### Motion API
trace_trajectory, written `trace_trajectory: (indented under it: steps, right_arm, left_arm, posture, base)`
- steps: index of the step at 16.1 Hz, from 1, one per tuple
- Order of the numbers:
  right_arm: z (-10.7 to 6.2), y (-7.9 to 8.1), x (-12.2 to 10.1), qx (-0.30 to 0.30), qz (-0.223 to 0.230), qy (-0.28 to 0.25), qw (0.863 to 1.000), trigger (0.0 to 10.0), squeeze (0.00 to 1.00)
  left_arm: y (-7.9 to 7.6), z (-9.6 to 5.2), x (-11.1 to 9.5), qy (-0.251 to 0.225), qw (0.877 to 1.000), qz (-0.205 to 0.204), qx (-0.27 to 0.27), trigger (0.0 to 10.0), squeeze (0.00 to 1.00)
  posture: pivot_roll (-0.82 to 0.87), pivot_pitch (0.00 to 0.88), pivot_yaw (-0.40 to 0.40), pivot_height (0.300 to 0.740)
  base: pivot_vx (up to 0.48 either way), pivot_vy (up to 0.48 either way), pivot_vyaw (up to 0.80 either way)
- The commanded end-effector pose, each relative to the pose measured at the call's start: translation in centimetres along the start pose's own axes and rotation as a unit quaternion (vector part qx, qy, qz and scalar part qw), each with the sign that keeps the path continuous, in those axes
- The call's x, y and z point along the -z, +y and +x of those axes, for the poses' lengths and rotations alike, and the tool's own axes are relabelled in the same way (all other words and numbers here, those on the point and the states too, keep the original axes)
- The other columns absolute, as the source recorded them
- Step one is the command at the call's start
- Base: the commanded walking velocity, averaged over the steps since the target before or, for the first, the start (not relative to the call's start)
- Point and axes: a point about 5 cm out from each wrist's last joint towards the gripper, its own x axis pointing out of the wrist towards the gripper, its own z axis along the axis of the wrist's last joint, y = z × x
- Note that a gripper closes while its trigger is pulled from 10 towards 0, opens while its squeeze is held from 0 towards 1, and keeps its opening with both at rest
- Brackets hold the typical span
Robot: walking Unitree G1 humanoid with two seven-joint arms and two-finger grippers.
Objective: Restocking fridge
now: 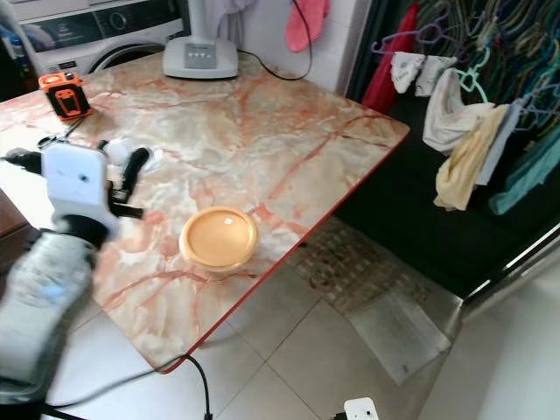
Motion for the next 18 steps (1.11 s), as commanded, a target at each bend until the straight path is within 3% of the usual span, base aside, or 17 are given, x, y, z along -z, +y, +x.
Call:
trace_trajectory:
  steps: [1, 5, 8, 14, 18]
  right_arm:
    - [-0.1, -0.4, 0.5, 0.007, -0.001, 0.002, 1.0, 10.0, 0.0]
    - [-0.1, -0.6, 0.5, 0.01, -0.004, -0.001, 1.0, 10.0, 0.0]
    - [-0.2, -0.8, 0.6, 0.011, -0.004, -0.003, 1.0, 10.0, 0.0]
    - [-0.2, -1.0, 0.7, 0.009, -0.001, -0.009, 1.0, 10.0, 0.0]
    - [-0.2, -1.1, 0.9, 0.007, -0.005, 0.006, 1.0, 10.0, 0.0]
  left_arm:
    - [-0.6, 0.0, -0.6, -0.033, 0.999, 0.001, 0.009, 10.0, 0.0]
    - [-3.4, -1.4, 1.6, -0.035, 0.998, 0.0, 0.057, 10.0, 0.0]
    - [-3.8, -2.1, 2.6, -0.036, 0.995, 0.041, 0.078, 10.0, 0.0]
    - [-4.0, -1.6, 0.9, -0.088, 0.991, 0.059, 0.081, 10.0, 0.0]
    - [-3.8, -1.4, 0.9, -0.087, 0.991, 0.066, 0.076, 10.0, 0.0]
  posture:
    - [0.15, 0.024, -0.11, 0.74]
    - [0.13, 0.011, -0.11, 0.74]
    - [0.13, 0.009, -0.121, 0.74]
    - [0.13, 0.004, -0.125, 0.74]
    - [0.12, 0.034, -0.13, 0.74]
  base:
    - [0.0, 0.0, 0.0]
    - [0.0, 0.0, 0.0]
    - [0.0, 0.0, 0.0]
    - [0.0, 0.0, 0.0]
    - [0.0, 0.0, -0.17]
